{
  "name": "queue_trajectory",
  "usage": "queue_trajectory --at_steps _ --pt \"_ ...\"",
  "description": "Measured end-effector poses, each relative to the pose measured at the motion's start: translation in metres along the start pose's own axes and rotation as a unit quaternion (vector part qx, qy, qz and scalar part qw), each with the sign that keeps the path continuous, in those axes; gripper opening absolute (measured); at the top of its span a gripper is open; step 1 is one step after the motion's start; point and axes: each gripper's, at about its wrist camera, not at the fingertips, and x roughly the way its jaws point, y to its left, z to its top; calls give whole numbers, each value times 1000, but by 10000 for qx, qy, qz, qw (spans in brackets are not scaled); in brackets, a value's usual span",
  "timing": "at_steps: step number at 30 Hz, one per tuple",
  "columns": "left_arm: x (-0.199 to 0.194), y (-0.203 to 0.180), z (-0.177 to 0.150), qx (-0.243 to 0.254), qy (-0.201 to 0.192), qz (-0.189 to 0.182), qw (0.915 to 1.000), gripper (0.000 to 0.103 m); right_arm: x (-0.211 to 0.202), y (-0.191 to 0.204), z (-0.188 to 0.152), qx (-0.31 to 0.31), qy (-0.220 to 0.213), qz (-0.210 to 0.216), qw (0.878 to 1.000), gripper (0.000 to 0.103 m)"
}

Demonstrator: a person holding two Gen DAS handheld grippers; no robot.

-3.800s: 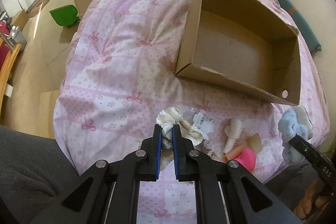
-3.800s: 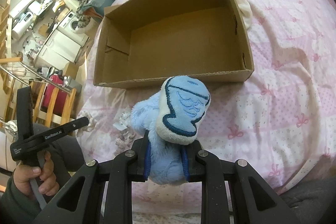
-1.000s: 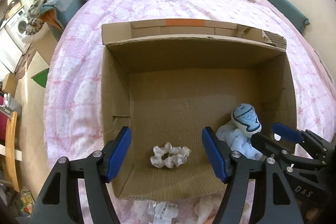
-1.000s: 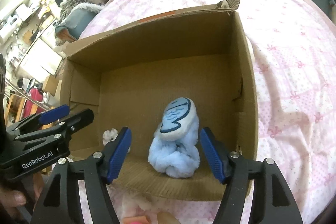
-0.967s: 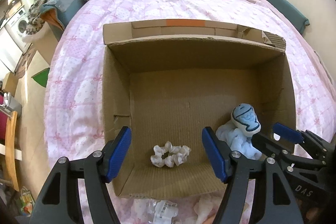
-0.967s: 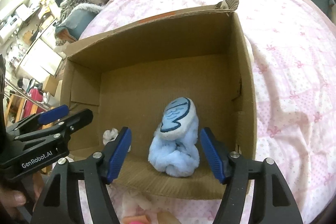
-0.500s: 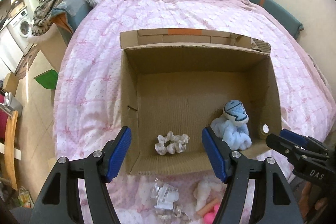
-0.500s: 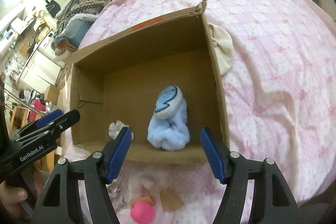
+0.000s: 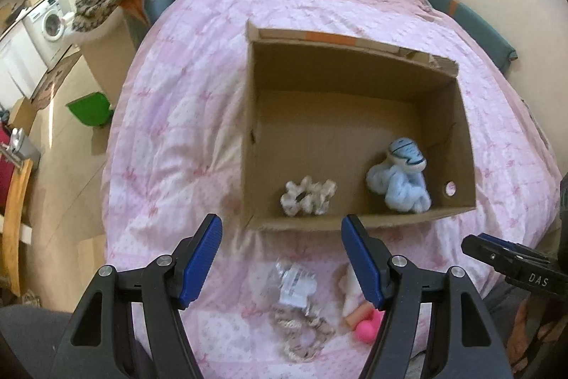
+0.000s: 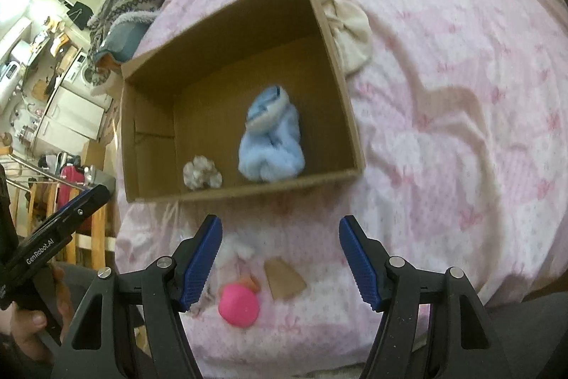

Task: Organize soft objects
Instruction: 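Grasp the clear plastic bag with the left gripper while the right gripper grasps the tan piece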

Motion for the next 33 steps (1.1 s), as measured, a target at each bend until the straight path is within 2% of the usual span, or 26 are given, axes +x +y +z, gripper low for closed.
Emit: queue_trajectory --at_steps 5,7,11,13,19,23,26,28,32,33 --pt "15 15 -16 -300 273 12 9992 67 16 -8 -12 136 298 144 9994 72" --pt "27 18 -24 -386 500 -33 9980 67 21 -10 -16 140 366 102 9992 72" --pt "59 22 -40 -663 1137 -330 9907 67 27 -10 -20 127 449 88 9989 72" --pt "71 20 -45 -724 1329 -429 9875 67 27 -9 -21 110 410 87 9991 72" --pt "101 -4 -47 -331 1709 -427 9838 67 26 -7 -23 86 388 82 9992 72" --pt "116 -24 -53 154 1895 -366 9811 67 29 -10 -21 151 424 94 9989 72" --pt "122 -29 -60 244 1962 -324 9797 67 32 -11 -19 183 449 46 9988 72" --pt "122 -29 -62 264 1918 -282 9807 63 34 -11 -18 176 467 35 9987 72" --pt "121 -30 -60 263 1820 -344 9823 37 37 -10 -17 135 511 0 9986 72" --pt "120 -29 -60 259 1796 -359 9827 36 38 -10 -17 134 524 -3 9985 72"
